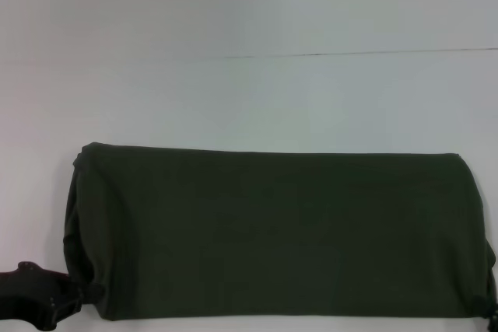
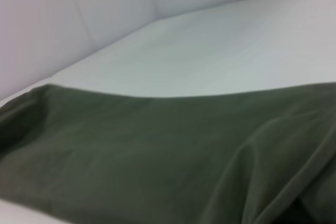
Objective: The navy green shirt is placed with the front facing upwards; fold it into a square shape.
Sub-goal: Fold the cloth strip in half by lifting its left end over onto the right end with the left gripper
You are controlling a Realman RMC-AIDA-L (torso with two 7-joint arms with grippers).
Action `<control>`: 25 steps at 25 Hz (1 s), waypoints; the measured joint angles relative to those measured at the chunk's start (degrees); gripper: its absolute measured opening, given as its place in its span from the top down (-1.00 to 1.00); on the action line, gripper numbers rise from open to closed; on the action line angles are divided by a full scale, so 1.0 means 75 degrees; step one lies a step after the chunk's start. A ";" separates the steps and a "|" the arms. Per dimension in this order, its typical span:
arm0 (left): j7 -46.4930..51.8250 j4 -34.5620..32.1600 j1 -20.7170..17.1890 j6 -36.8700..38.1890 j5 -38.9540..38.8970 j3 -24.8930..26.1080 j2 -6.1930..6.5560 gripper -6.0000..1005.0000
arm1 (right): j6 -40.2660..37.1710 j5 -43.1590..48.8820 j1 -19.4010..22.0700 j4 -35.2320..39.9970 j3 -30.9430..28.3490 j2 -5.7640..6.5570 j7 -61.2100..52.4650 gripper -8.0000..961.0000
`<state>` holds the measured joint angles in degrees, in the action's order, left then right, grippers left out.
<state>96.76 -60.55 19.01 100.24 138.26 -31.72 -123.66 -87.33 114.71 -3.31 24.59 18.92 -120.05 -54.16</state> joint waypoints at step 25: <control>0.0292 0.0222 0.0326 -0.0145 0.0003 0.1252 0.0208 0.14 | -0.1100 -0.0034 -0.0226 0.0693 -0.2264 0.0069 -0.0010 -0.16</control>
<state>98.96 -58.88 21.46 99.16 138.28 -22.33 -122.10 -95.58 114.45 -5.00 29.79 1.94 -119.53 -54.23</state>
